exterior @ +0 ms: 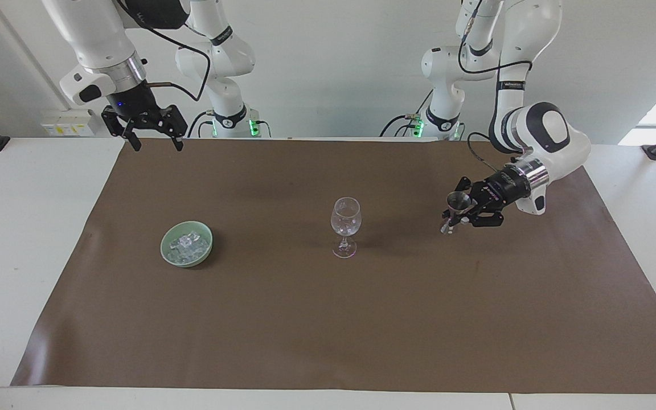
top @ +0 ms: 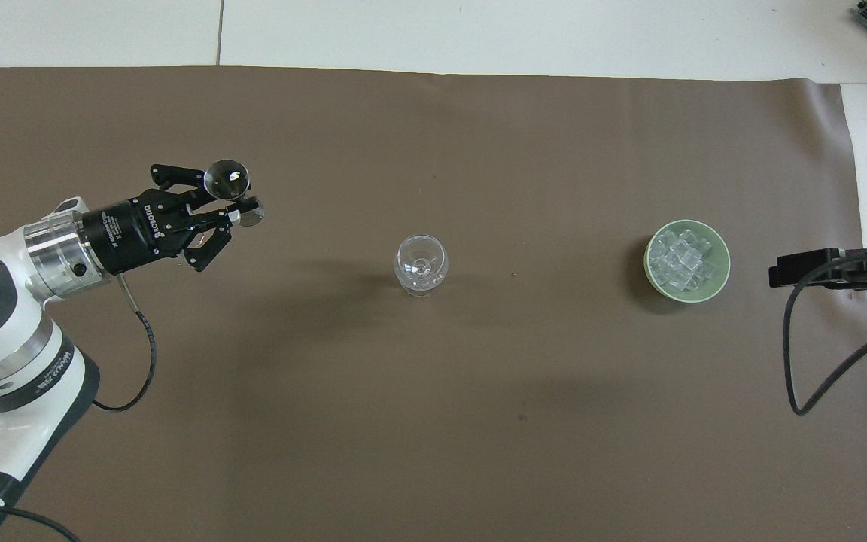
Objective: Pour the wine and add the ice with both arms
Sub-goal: 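Lift the jigger with the left gripper and carry it toward the glass, then tilt the jigger over the clear glass with the left gripper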
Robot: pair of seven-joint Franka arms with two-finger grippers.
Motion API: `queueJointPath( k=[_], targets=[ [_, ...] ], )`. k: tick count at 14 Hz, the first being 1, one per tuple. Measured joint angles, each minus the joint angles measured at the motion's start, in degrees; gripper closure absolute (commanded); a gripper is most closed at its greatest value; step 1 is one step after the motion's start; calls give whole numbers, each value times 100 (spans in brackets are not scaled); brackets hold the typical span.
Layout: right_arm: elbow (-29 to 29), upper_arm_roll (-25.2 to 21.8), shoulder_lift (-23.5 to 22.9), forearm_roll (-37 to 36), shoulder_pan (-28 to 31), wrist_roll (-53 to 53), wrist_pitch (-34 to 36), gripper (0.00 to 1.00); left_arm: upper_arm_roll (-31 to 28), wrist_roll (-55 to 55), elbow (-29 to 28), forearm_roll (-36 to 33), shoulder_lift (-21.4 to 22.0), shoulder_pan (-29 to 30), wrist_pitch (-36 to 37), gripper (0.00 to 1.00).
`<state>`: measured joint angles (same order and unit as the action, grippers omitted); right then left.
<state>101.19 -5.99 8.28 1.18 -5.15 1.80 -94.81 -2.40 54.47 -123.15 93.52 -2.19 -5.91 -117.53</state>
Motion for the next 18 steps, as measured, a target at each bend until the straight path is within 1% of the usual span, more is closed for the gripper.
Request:
queueJointPath(
  k=[4,6,10,14,16,18],
  targets=[
    [0,0,0,0,0,0,0,0,3,70,1,-249,157,-497,-380,100],
    [0,0,0,0,0,0,0,0,5,219,6,-479,237,-771,-630,100],
    [0,0,0,0,0,0,0,0,11,838,136,-1197,371,-1383,-1302,100],
    [0,0,0,0,0,0,0,0,12,1198,217,-1972,370,-1951,-1945,100],
    [0,0,0,0,0,0,0,0,18,1239,217,-2307,359,-2158,-2209,100],
    [0,0,0,0,0,0,0,0,15,1374,217,-2811,351,-2228,-2278,100]
  ],
)
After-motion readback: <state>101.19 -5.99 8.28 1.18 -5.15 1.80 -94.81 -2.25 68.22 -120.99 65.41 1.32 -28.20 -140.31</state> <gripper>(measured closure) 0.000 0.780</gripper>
